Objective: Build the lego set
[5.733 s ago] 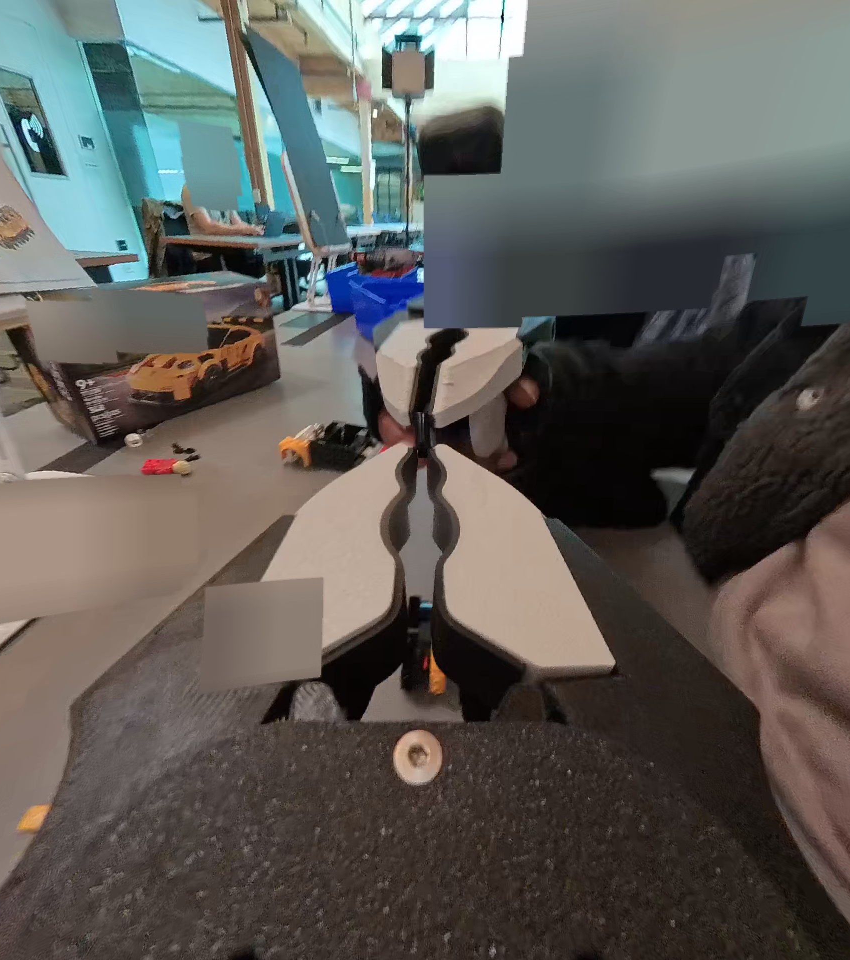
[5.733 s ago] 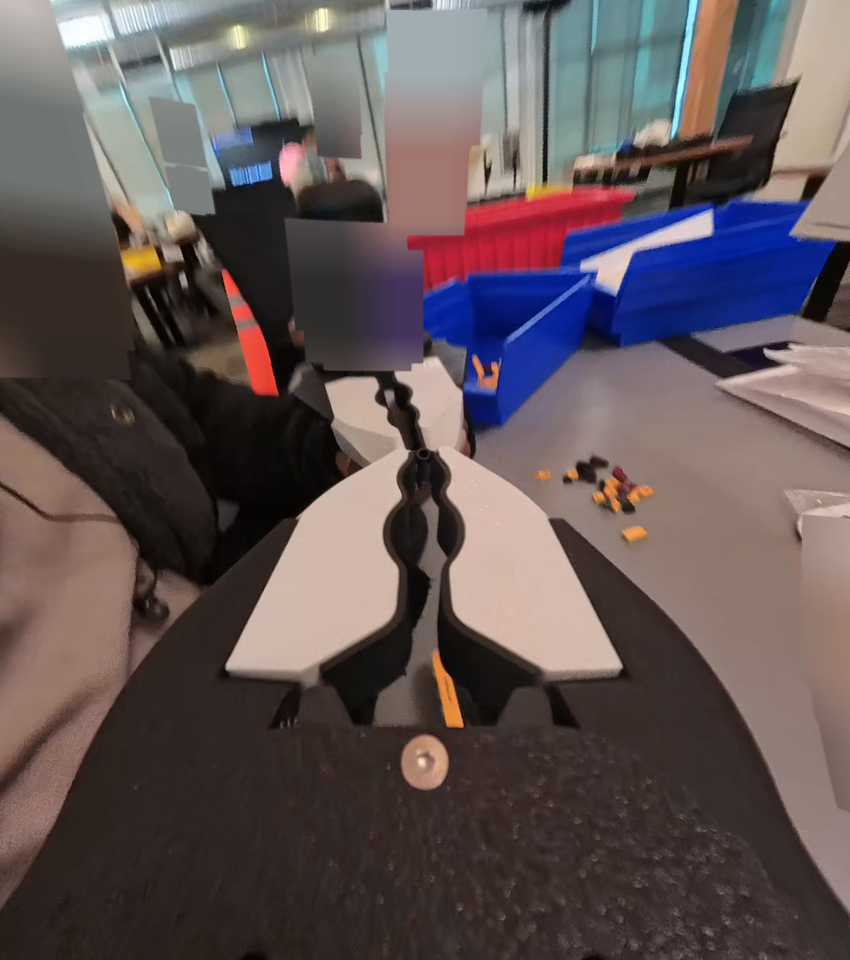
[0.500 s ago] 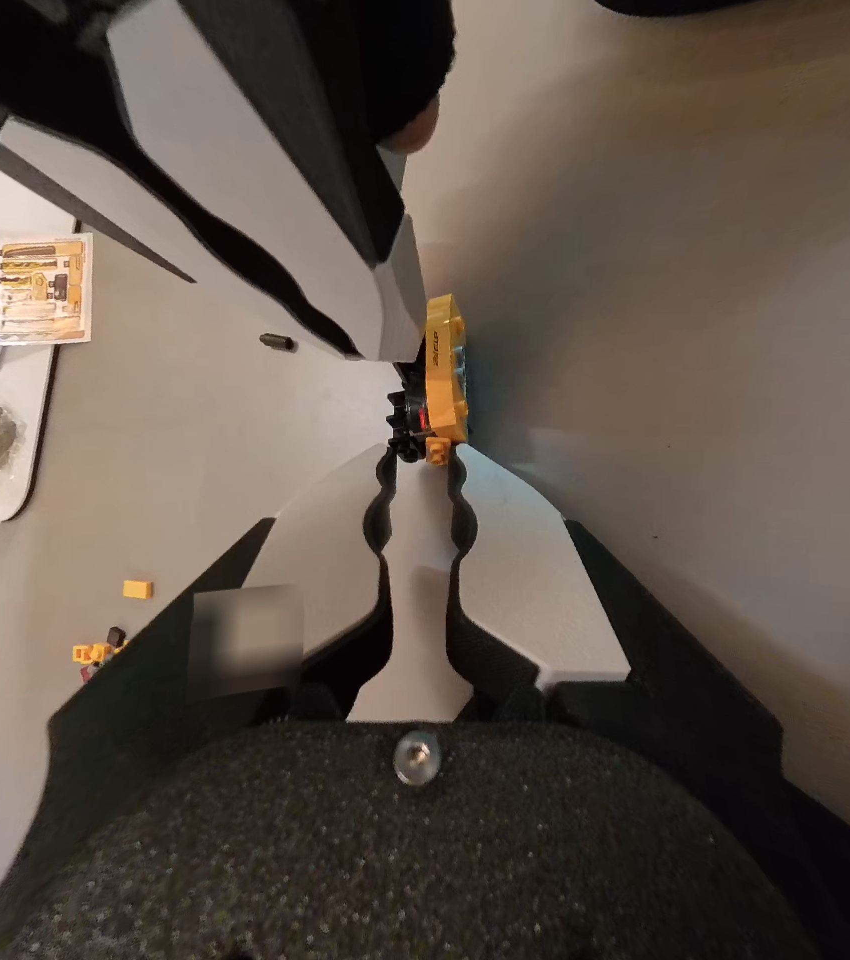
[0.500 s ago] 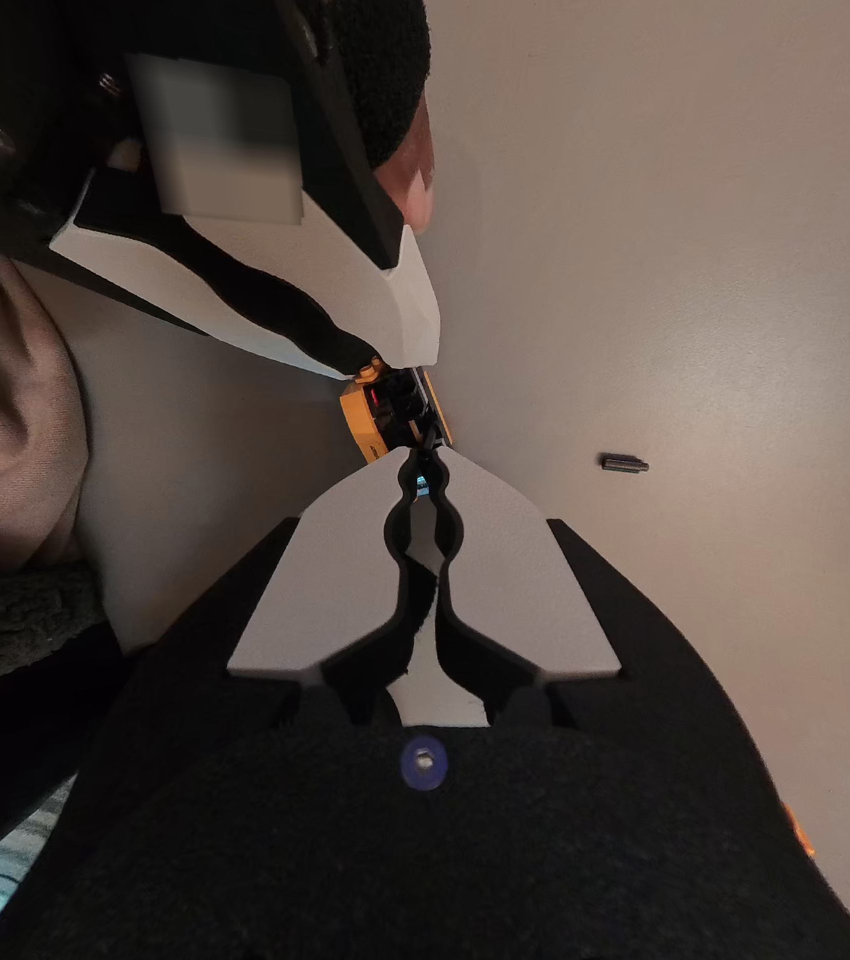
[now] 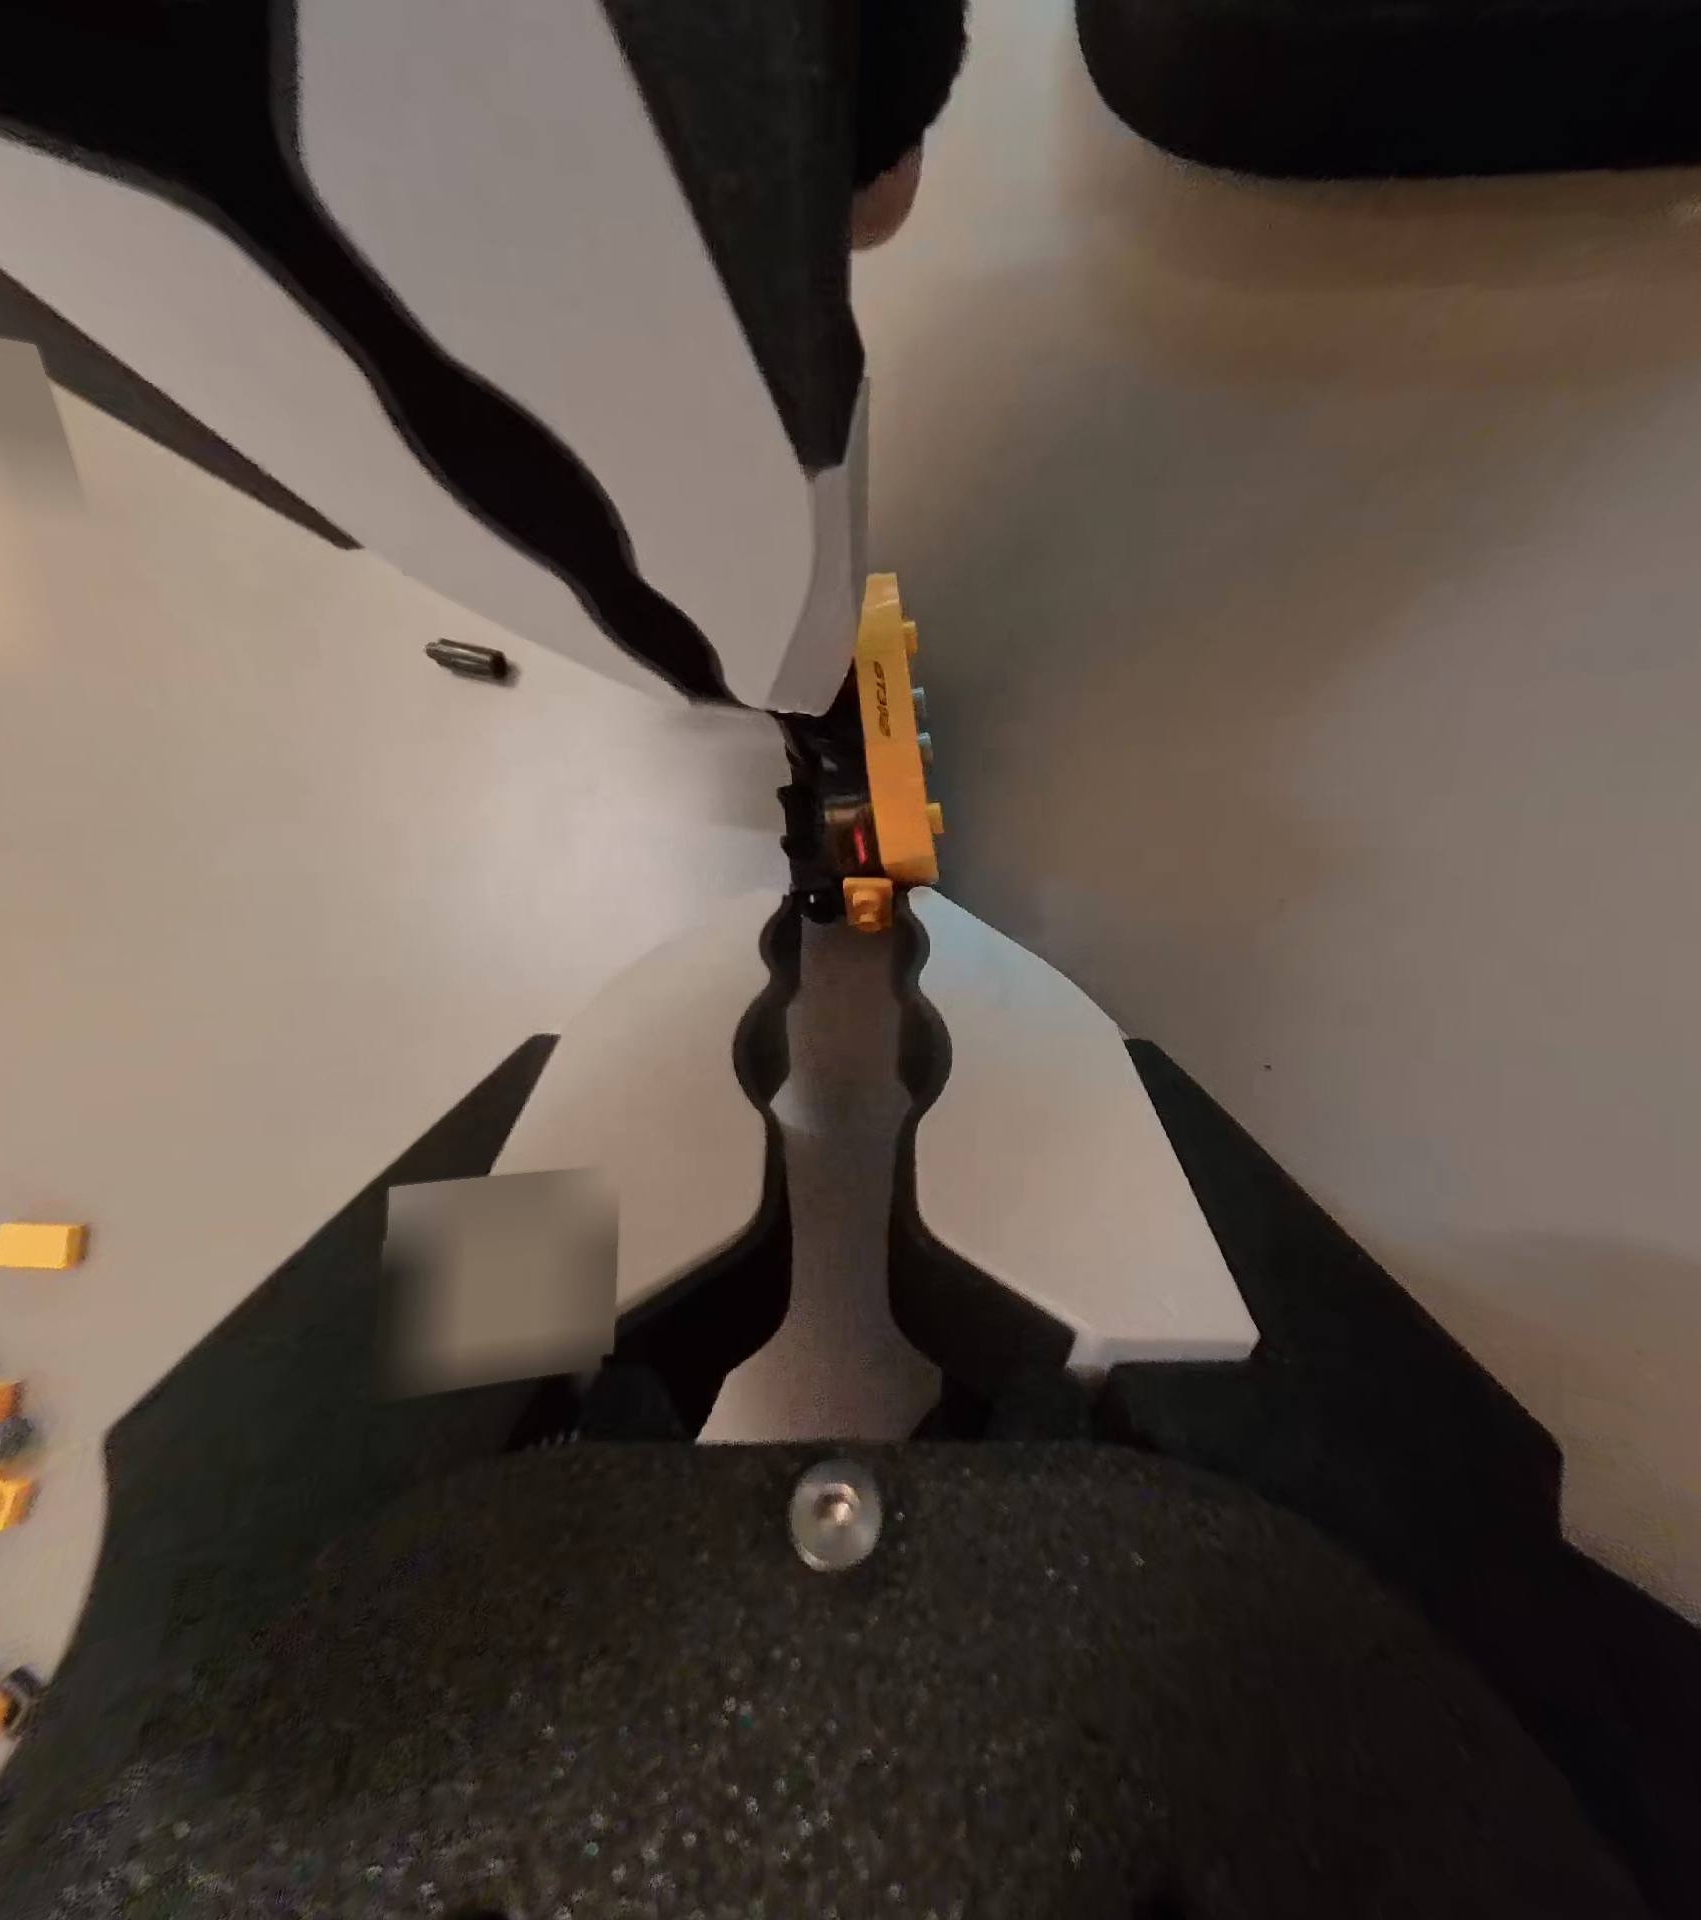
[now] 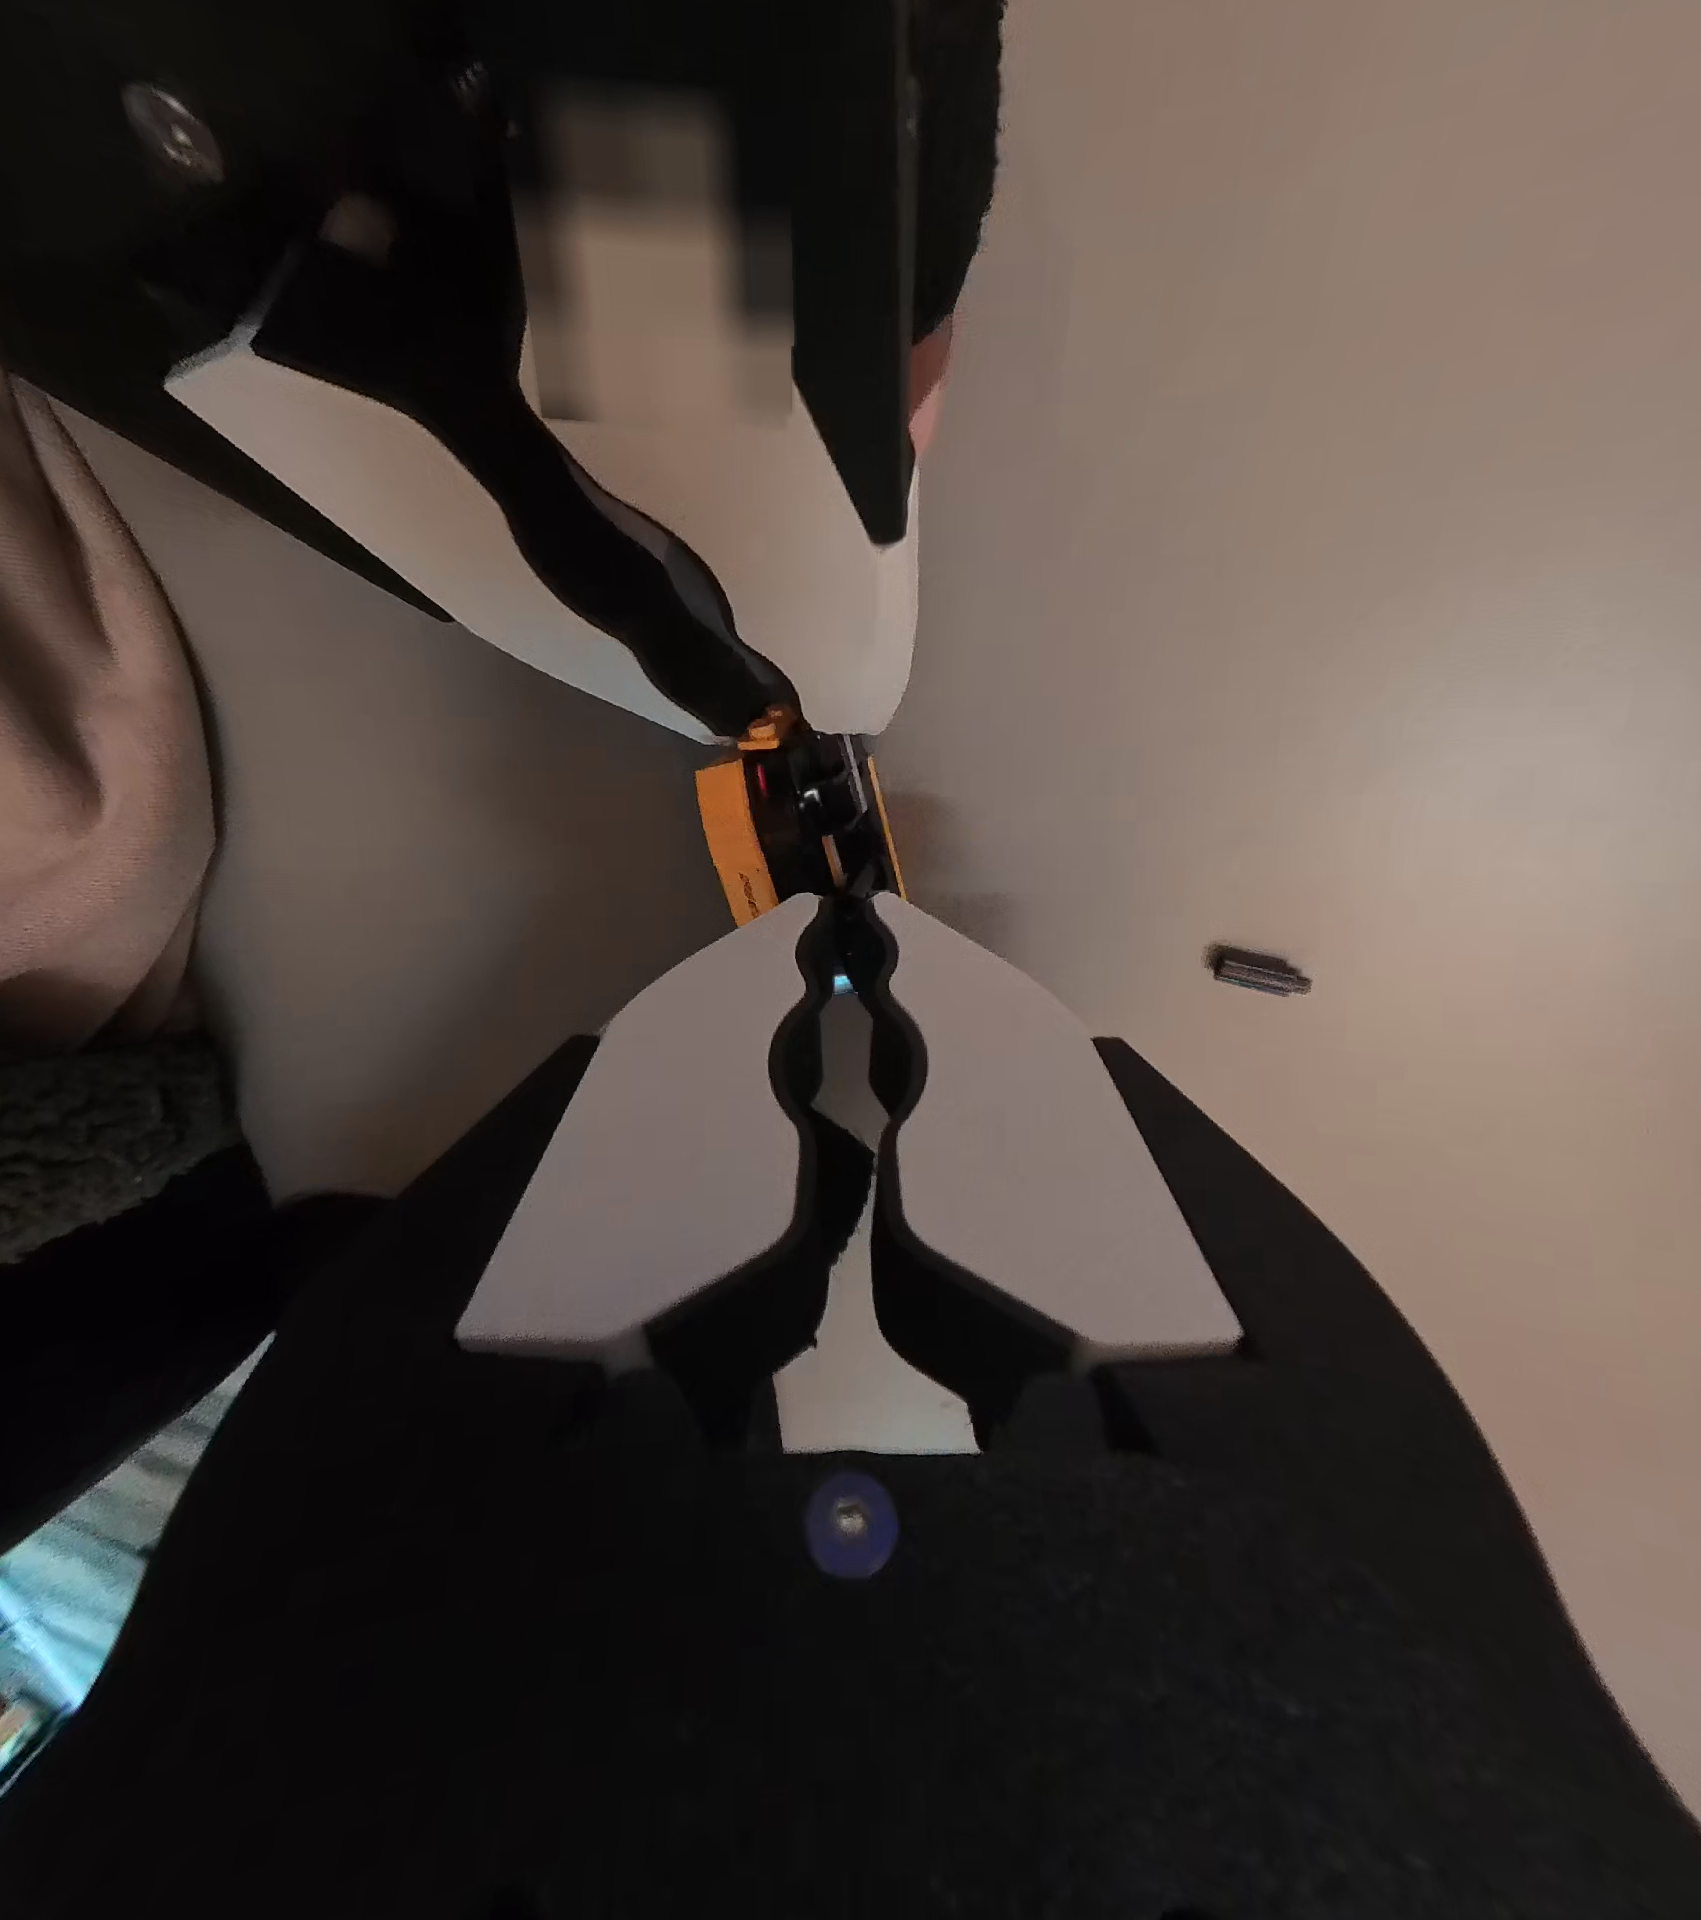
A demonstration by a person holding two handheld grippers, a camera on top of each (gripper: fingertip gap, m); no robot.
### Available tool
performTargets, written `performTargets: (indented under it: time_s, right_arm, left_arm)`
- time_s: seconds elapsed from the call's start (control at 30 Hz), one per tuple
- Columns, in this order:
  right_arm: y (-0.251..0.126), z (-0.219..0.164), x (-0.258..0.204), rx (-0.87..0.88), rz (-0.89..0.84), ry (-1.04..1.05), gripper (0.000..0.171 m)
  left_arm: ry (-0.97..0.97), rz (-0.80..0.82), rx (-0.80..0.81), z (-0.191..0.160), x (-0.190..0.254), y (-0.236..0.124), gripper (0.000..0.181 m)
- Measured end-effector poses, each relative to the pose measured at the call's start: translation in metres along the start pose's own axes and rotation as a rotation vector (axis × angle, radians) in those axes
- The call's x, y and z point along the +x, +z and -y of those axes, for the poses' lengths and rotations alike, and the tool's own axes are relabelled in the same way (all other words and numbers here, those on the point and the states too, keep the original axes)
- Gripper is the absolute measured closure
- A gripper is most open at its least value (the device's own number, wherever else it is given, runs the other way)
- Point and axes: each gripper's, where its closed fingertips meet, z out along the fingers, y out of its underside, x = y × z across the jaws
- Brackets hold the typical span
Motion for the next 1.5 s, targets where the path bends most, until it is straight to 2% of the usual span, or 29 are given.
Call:
performTargets:
  time_s: [0.27, 0.63, 0.73, 0.83, 1.07, 1.27, 1.43, 1.5]
  right_arm:
    - [0.001, 0.0, 0.0, -0.111, 0.027, -0.007, 0.168]
    - [0.002, 0.0, 0.0, -0.159, -0.014, -0.022, 0.168]
    - [0.001, 0.0, 0.0, -0.106, -0.006, -0.003, 0.167]
    - [-0.004, 0.0, -0.006, -0.035, 0.037, 0.014, 0.156]
    - [-0.03, 0.001, -0.006, 0.17, -0.038, -0.024, 0.144]
    - [-0.002, -0.016, -0.01, 0.267, -0.139, -0.103, 0.126]
    - [0.014, -0.01, -0.004, 0.373, -0.172, -0.099, 0.124]
    - [0.017, -0.008, -0.004, 0.397, -0.169, -0.114, 0.133]
  left_arm:
    - [-0.013, -0.02, 0.0, -0.001, 0.001, 0.0, 0.165]
    - [-0.028, -0.031, 0.003, -0.001, 0.002, 0.0, 0.165]
    - [-0.031, -0.036, 0.003, -0.001, 0.002, 0.0, 0.165]
    - [-0.036, -0.042, 0.004, -0.001, 0.002, 0.0, 0.165]
    - [-0.046, -0.058, 0.006, -0.001, 0.003, 0.0, 0.165]
    - [-0.063, -0.072, 0.007, -0.001, 0.002, 0.0, 0.166]
    - [-0.076, -0.083, 0.009, -0.001, 0.002, 0.001, 0.165]
    - [-0.08, -0.086, 0.011, -0.001, 0.002, 0.001, 0.165]
